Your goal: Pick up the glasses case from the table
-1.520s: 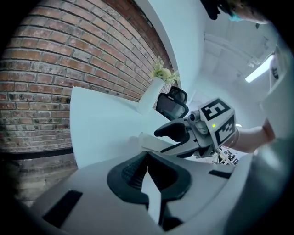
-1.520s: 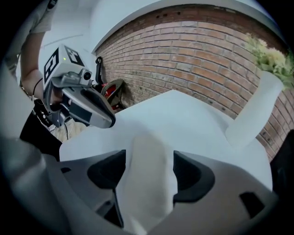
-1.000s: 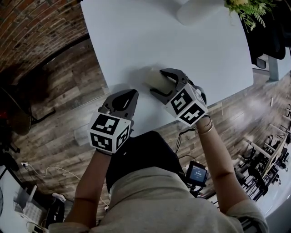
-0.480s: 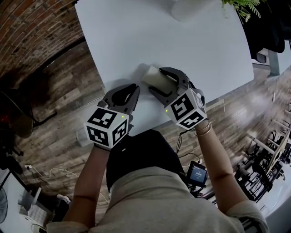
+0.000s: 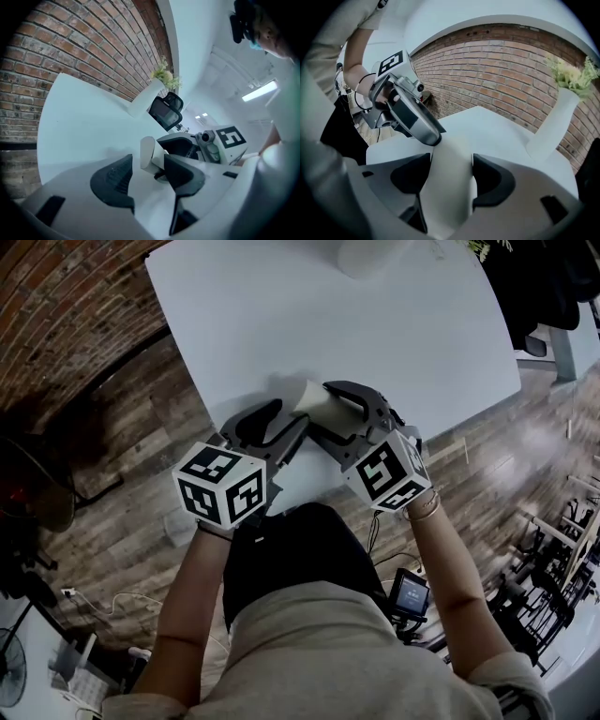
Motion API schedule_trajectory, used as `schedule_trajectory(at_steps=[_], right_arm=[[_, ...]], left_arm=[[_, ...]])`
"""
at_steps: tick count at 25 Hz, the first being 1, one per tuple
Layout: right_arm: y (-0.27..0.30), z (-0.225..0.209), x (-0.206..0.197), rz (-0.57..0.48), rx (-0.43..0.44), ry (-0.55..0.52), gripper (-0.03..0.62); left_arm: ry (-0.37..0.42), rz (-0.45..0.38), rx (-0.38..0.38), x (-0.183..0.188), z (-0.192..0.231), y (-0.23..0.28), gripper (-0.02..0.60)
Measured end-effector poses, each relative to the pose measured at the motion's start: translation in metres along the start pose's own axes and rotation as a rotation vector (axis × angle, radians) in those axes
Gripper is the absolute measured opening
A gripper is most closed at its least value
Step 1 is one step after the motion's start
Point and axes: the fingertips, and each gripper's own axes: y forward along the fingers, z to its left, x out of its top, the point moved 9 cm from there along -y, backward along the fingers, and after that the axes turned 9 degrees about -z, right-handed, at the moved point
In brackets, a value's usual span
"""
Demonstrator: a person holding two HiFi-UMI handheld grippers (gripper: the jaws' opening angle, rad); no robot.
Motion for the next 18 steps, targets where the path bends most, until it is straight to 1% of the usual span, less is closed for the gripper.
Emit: schedule_trajectory(at_steps=[3, 6, 8, 10, 13, 16, 18], right_arm=[[-0.008, 0.004, 0.002, -0.022, 0.005, -0.030, 0.284], [-0.016, 0.010, 0.005, -0.048, 0.017, -0.054, 0.284], [-0.020, 0.012, 0.006, -0.065, 0.021, -0.064, 0.282], [-0.024, 0.014, 0.007, -0.079, 0.020, -0.077, 0.282], [-0.029, 0.019, 0.010, -0.095, 0.031, -0.101, 0.282], [-0.034, 0.025, 0.011, -0.107, 0.039, -0.121, 0.282], [-0.037, 0.029, 0.013, -0.118, 0.044, -0.130, 0.281]], left_arm=[[-0.020, 0.001, -0.025, -0.001, -0.007, 0.007, 0.199], [-0.092, 0.016, -0.061, -0.002, -0.013, 0.011, 0.202], [-0.115, 0.030, -0.081, -0.002, -0.017, 0.012, 0.202], [-0.103, 0.032, -0.091, 0.000, -0.021, 0.013, 0.202], [-0.106, 0.041, -0.114, -0.001, -0.029, 0.014, 0.202], [-0.090, 0.080, -0.142, -0.006, -0.039, 0.019, 0.201], [-0.081, 0.102, -0.143, -0.009, -0.044, 0.020, 0.195]])
